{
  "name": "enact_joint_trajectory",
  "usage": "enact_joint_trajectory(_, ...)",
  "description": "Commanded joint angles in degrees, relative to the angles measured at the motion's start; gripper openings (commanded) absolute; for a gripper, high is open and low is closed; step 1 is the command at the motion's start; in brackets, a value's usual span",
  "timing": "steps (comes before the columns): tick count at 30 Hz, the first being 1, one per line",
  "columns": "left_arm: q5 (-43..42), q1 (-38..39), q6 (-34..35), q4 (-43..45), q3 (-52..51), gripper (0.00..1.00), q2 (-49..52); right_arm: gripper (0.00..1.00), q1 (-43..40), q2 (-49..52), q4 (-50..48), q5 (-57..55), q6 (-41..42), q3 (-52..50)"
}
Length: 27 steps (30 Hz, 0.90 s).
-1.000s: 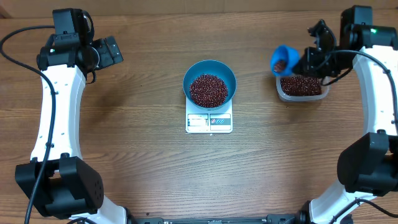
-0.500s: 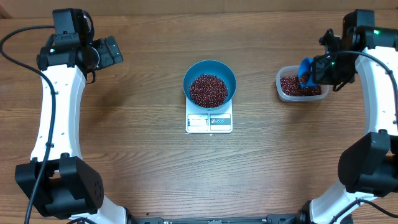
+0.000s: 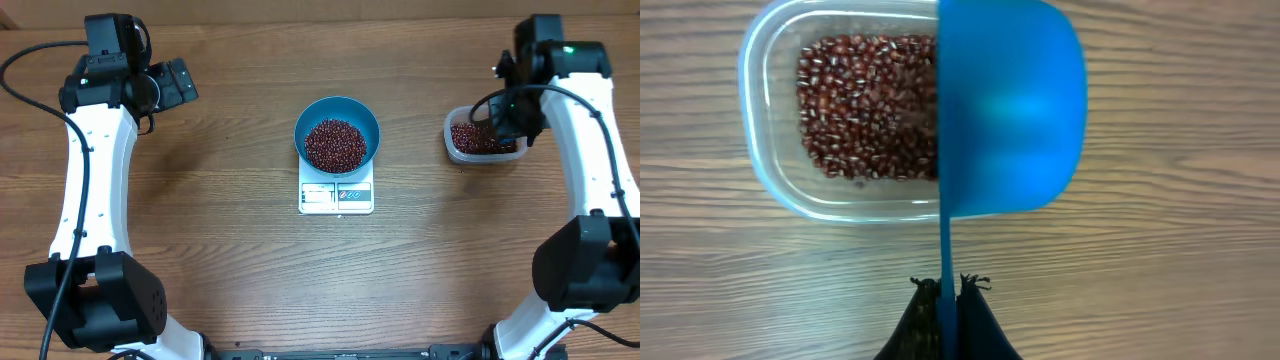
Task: Scoop item into bowl and weigh 150g on scale
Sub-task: 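Dip the scoop into the beans and fill it, right gripper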
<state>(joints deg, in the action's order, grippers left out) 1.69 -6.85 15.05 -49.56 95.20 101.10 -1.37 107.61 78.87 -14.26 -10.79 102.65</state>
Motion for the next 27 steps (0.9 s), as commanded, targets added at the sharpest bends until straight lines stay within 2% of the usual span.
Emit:
enact_joint_trajectory(1,-0.2,0.5,0.2,0.1,0.4,1.0,0.5,0.04,2.4,-2.4,-0.3,-9.6,-0.1,1.7)
enact_joint_trajectory(17,-0.2,0.5,0.2,0.1,0.4,1.0,0.5,0.04,10.1,-2.4,-0.7,-28.1,-0.1,1.7)
enact_joint_trajectory(20,-0.2,0.5,0.2,0.1,0.4,1.0,0.5,0.04,10.1,-2.4,-2.0,-25.4,0.3,1.7)
enact_joint_trajectory(27,-0.2,0.5,0.2,0.1,0.4,1.0,0.5,0.04,10.4,-2.4,-9.7,-6.6,-2.7,3.6)
